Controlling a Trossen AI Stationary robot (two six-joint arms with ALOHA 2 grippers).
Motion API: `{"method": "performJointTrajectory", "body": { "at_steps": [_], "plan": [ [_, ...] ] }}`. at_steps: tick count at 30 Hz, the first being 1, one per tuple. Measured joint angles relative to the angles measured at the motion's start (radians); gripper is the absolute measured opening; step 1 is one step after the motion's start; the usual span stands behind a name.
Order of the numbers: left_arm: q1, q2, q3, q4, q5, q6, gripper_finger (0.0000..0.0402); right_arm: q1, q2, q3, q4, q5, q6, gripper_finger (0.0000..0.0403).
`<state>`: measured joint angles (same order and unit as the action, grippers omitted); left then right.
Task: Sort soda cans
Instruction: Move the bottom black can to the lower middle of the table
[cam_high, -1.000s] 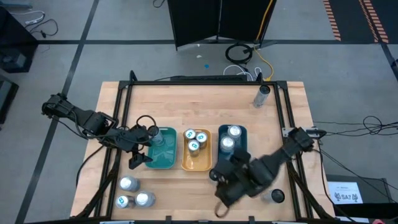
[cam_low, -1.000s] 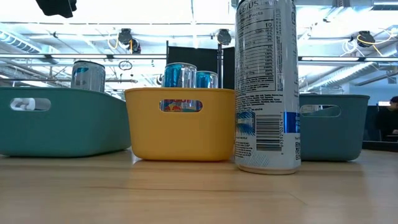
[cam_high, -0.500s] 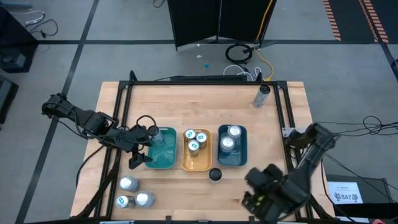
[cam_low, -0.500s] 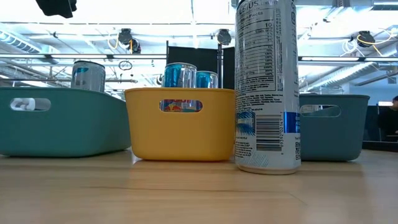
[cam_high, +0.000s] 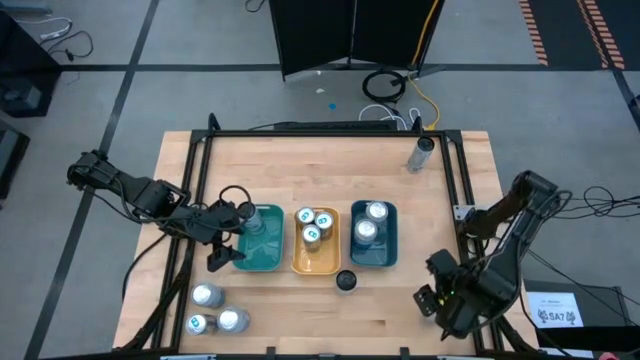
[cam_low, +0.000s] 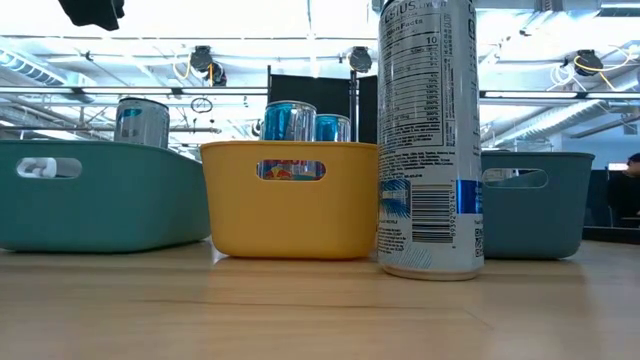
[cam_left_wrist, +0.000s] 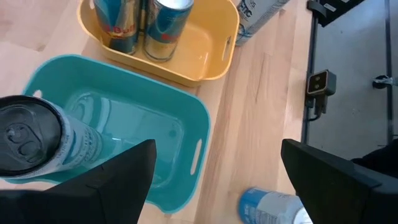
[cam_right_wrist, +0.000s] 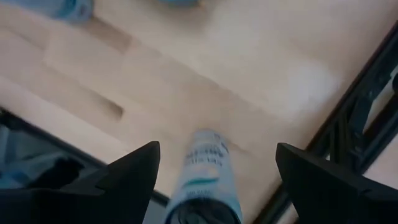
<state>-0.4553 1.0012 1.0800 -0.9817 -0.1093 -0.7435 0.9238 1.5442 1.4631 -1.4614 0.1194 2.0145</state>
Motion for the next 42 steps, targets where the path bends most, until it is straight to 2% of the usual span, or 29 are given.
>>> {"method": "performJointTrajectory", "body": {
  "at_steps": [8, 13, 19, 33, 37, 42],
  "plan": [
    [0.000, 0.000, 0.000, 0.000, -0.033, 0.000, 0.0354, 0.019, 0.036, -0.006, 0.058, -0.053, -0.010, 0.0313],
    [0.000, 0.000, 0.000, 0.000, -0.056, 0.000, 0.0355, 0.027, 0.074, -0.006, 0.063, -0.174, -0.011, 0.0313],
    [0.000, 0.000, 0.000, 0.001, -0.056, -0.001, 0.0354, 0.046, 0.086, -0.006, 0.148, -0.180, -0.012, 0.0313],
    [0.000, 0.000, 0.000, 0.008, -0.056, -0.009, 0.0354, 0.095, 0.109, -0.005, 0.210, -0.232, 0.094, 0.0312],
    [0.000, 0.000, 0.000, 0.008, -0.056, -0.010, 0.0354, 0.096, 0.138, -0.005, 0.204, -0.226, 0.082, 0.0293],
    [0.000, 0.000, 0.000, 0.010, -0.056, -0.011, 0.0354, 0.096, 0.146, -0.005, 0.206, -0.184, 0.068, 0.0243]
  ]
}}
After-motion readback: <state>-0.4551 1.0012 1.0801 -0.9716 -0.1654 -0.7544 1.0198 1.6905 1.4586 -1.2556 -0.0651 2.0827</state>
